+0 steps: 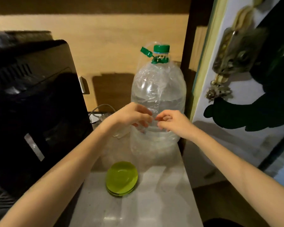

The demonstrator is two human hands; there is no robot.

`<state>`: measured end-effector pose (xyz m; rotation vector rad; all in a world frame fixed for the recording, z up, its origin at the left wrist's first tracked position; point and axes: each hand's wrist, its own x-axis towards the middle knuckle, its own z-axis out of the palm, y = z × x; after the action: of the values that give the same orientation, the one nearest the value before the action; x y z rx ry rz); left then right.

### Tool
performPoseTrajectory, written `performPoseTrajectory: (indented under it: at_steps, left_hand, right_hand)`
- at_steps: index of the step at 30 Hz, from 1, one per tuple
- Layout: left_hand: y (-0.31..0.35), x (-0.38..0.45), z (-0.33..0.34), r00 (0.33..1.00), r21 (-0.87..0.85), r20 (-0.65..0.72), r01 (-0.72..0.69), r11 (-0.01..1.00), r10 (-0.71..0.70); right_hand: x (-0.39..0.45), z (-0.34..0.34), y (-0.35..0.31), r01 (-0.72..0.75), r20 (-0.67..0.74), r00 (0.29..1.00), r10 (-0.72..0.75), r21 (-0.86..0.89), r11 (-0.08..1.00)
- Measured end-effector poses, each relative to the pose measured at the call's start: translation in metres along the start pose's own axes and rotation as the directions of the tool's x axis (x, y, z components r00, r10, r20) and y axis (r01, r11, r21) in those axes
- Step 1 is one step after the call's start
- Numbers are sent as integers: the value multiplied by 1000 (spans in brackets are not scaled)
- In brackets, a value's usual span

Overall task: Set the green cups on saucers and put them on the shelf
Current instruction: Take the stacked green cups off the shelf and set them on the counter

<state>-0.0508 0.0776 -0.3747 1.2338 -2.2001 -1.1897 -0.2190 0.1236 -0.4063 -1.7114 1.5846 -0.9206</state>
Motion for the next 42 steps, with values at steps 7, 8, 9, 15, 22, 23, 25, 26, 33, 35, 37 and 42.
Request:
performPoseTrajectory:
  at_steps: [7,8,9,15,22,23,25,26,33,35,37,42]
  left_hand:
    - [96,6,-51,990,138,38,-142,980,138]
    - [109,7,-57,986,144,39,-168,975,164]
    - [120,7,-64,981,150,29,-196,969,194]
    - [191,4,-110,903,201,-121,-385,901,412]
    - [242,-1,-144,779,96,-282,-558,825,560]
    - [248,1,-150,762,68,-299,-583,810,574]
    - [262,6,-162,721,24,-357,-629,777,594]
    - [269,9,-169,699,12,-389,-647,762,600]
    - [299,50,-210,528,79,-598,-710,700,603]
    - [307,61,-218,454,213,-636,-674,707,624]
    - [317,67,-222,452,308,-614,-617,724,647]
    - [330,94,-232,629,332,-522,-473,816,576]
  right_hand:
    - [13,-79,-78,206,-209,952,-225,-109,973]
    - [14,-89,-90,235,-234,936,-262,-140,962]
    - [17,-98,-102,262,-256,920,-297,-162,951]
    - [27,-147,-164,408,-360,804,-473,-244,880]
    - [43,-195,-215,505,-384,677,-628,-379,775]
    - [47,-203,-220,515,-398,653,-645,-390,763]
    - [56,-218,-232,539,-433,599,-673,-404,739]
    - [61,-226,-238,551,-448,573,-686,-409,727]
    - [95,-274,-270,630,-538,463,-704,-359,689]
    - [107,-282,-279,633,-569,439,-696,-354,689]
    - [120,-288,-289,631,-600,427,-676,-338,698]
    - [146,-291,-294,567,-640,526,-560,-227,792]
